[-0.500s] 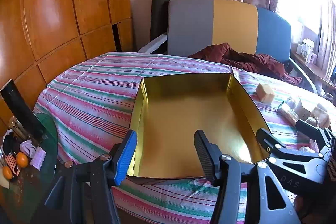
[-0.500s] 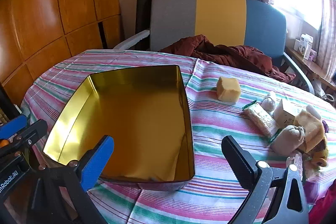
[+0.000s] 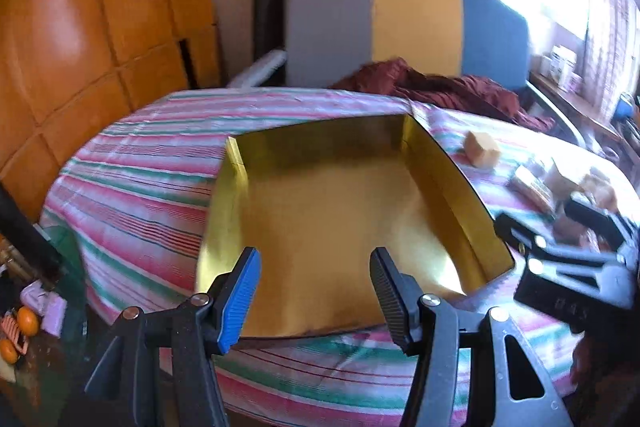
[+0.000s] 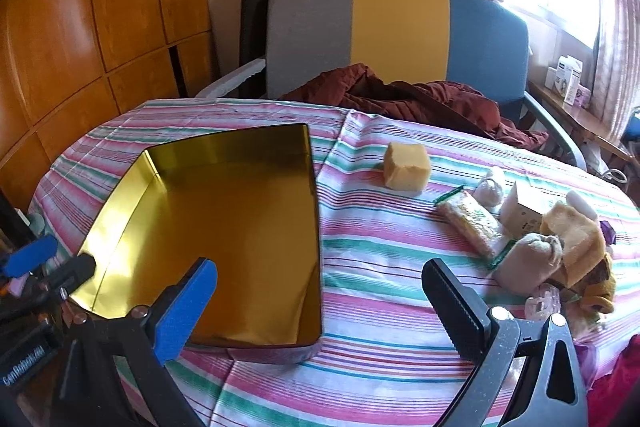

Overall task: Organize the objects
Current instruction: 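Move both tools from the gold tray toward the pile of items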

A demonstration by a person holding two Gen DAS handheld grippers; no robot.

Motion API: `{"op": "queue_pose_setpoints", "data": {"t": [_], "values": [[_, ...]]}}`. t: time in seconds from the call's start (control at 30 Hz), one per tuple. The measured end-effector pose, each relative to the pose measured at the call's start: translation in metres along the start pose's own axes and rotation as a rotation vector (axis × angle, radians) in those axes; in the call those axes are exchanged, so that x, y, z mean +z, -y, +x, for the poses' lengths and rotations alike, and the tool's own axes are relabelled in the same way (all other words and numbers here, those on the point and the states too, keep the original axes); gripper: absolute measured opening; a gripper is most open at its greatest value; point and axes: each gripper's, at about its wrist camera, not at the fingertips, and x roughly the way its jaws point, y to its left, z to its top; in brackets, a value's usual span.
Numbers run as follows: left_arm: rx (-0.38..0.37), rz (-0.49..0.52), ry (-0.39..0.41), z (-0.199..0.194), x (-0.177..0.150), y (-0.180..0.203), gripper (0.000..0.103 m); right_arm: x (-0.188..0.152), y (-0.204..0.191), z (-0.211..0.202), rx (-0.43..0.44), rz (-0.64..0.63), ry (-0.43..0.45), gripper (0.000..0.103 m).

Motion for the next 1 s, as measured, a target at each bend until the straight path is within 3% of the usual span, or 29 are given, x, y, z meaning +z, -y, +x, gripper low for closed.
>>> {"op": "queue_pose_setpoints", "data": {"t": [0.13, 0.5, 1.0], "values": [[-0.118, -0.009, -0.041, 0.006, -0.006, 0.005, 0.058, 0.002, 0.008, -0.001, -0.014, 0.014, 0.002, 0.103], [-0.225, 0.077, -0.074, 0.009, -0.004, 0.038, 0.058, 0.010, 0.063, -0.015, -0.072, 0.055, 0.007, 0.103], [-0.290, 0.073, -0.061, 0.009, 0.010, 0.056, 0.066, 0.006, 0.193, -0.045, -0.251, 0.246, -0.011, 0.103]]}}
